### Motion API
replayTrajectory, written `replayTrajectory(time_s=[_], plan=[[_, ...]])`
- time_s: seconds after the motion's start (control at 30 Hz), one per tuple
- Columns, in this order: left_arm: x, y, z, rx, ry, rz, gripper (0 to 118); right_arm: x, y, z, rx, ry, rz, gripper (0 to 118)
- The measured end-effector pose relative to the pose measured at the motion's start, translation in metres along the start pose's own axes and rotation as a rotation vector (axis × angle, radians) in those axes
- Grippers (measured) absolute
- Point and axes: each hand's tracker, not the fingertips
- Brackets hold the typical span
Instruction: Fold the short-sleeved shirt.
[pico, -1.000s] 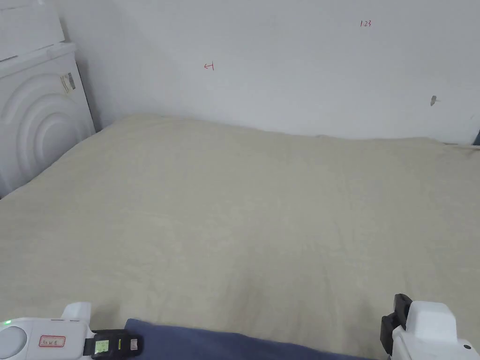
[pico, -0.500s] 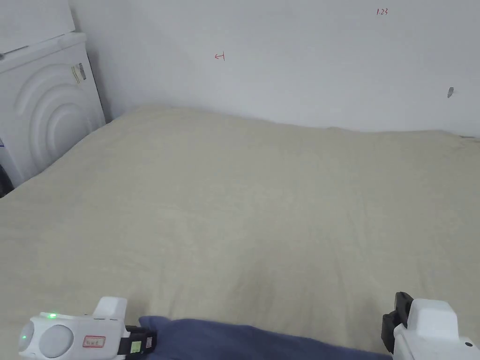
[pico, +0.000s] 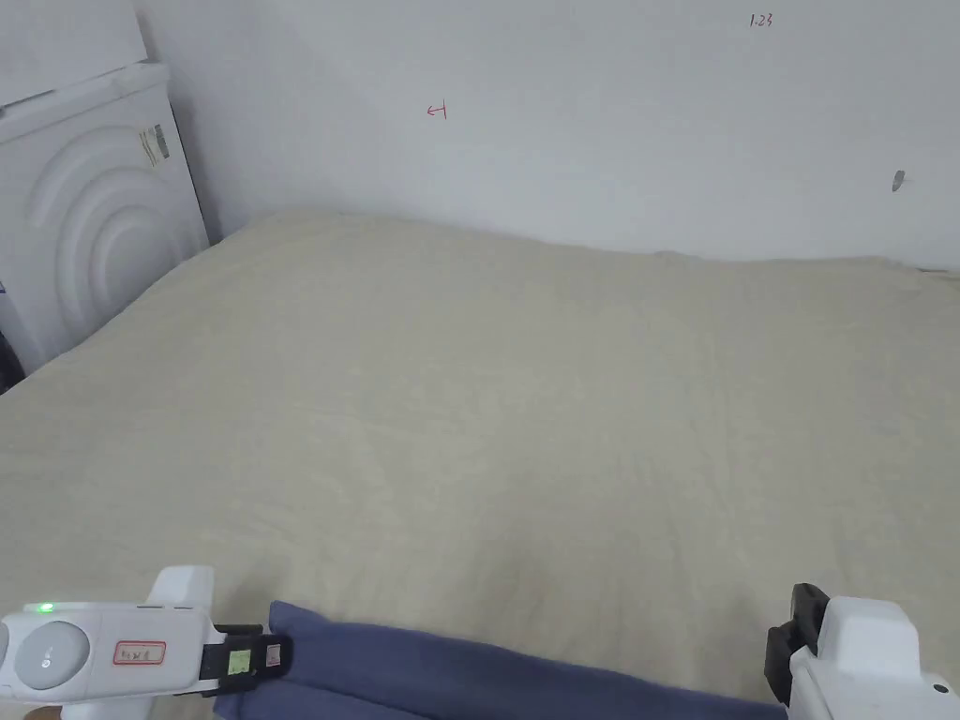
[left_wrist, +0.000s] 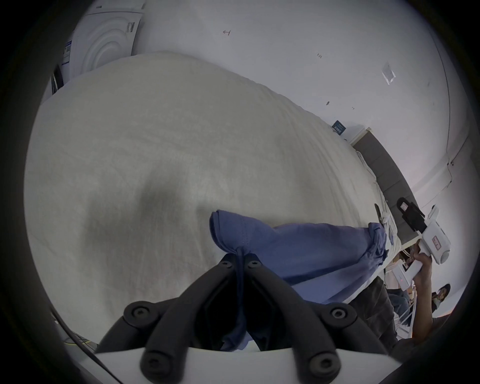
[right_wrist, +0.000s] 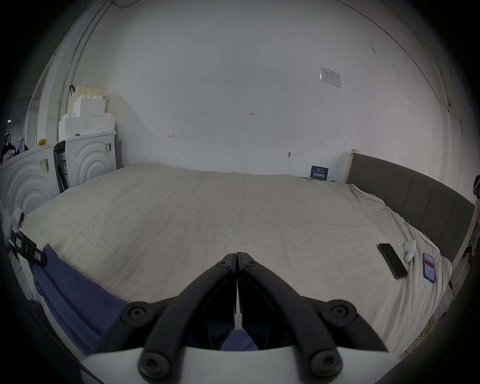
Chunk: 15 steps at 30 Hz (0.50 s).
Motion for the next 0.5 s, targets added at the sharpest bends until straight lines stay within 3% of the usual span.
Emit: replayTrajectory(time_s=[0.2,0.5], plan=[[0.017,0.013,0.025,0.036,-0.009,-0.003,0,0.002,0.001,0.0,0.004,-0.002,-0.001,0],[0.005,0.032,0.066,0.063,0.139,-0.006,0,0.003,0.005,0.0,0.012,-0.003,-0.003,0]])
